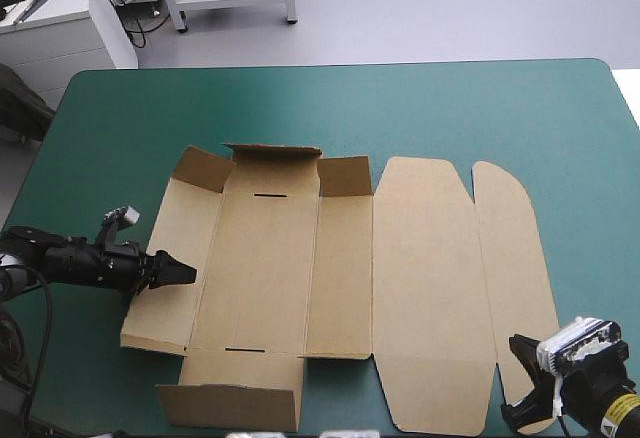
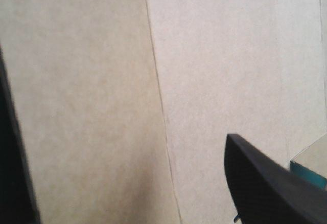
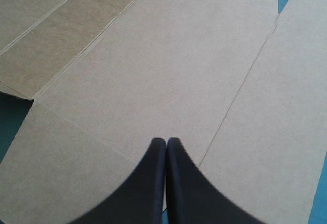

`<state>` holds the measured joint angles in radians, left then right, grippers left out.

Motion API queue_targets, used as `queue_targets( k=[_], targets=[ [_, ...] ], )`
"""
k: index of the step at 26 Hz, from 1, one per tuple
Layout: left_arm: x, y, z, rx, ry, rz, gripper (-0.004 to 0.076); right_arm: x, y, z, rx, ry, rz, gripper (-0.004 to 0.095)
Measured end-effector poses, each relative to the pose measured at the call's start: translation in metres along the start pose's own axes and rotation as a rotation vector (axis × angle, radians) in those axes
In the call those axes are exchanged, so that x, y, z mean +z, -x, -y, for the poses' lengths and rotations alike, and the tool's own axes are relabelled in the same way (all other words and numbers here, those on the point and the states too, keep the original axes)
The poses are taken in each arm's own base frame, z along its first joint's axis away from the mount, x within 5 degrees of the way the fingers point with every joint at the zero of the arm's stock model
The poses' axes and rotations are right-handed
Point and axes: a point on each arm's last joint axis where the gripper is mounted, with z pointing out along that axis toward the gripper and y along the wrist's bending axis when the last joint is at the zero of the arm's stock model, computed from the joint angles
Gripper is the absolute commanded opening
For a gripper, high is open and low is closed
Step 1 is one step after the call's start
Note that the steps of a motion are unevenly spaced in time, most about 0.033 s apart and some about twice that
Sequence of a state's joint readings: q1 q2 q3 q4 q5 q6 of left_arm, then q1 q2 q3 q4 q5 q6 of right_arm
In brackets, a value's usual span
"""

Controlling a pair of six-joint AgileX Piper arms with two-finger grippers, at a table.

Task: Fold the box

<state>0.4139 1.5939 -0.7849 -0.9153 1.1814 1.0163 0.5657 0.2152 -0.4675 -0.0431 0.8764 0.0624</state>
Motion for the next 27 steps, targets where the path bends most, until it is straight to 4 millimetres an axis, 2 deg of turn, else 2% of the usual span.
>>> queue_targets(
  k=[3,5,7,12,14,20,22,24,25,26,27],
  targets=[
    [0.000,0.001,0.001,-0.005,-0.012,0.017,0.0462,0.000,0.000,0.000,-0.002,-0.001,0.001,-0.0019],
    [0.001,0.002,0.001,-0.005,-0.014,0.019,0.0422,0.000,0.000,0.000,-0.002,-0.001,0.001,-0.0019],
    [0.003,0.002,0.003,0.005,-0.013,0.010,0.0344,0.000,0.000,0.000,-0.004,-0.003,0.001,-0.0019],
    [0.014,0.002,0.012,0.048,-0.016,-0.044,0.0072,0.000,0.000,0.001,-0.008,-0.008,0.005,-0.0019],
    [0.018,0.002,0.015,0.056,-0.013,-0.059,-0.0012,0.000,0.000,0.001,-0.010,-0.011,0.005,-0.0019],
    [0.022,0.001,0.018,0.087,-0.011,-0.088,-0.0010,0.000,0.000,0.001,-0.012,-0.012,0.004,-0.0019],
    [0.020,0.006,0.018,0.100,0.005,-0.071,-0.0010,0.000,0.000,0.001,-0.012,-0.012,0.005,-0.0019],
    [0.012,0.022,0.021,0.158,0.046,-0.033,-0.0010,0.000,0.000,0.001,-0.012,-0.012,0.005,-0.0019],
    [0.005,0.040,0.027,0.236,0.094,-0.005,-0.0010,0.000,0.001,0.001,-0.012,-0.012,0.007,-0.0019],
    [0.001,0.048,0.032,0.279,0.116,0.002,-0.0010,0.000,0.001,0.001,-0.012,-0.012,0.008,-0.0020],
    [-0.005,0.069,0.049,0.400,0.169,0.010,-0.0010,0.000,0.001,0.001,-0.012,-0.012,0.008,-0.0020]
  ],
)
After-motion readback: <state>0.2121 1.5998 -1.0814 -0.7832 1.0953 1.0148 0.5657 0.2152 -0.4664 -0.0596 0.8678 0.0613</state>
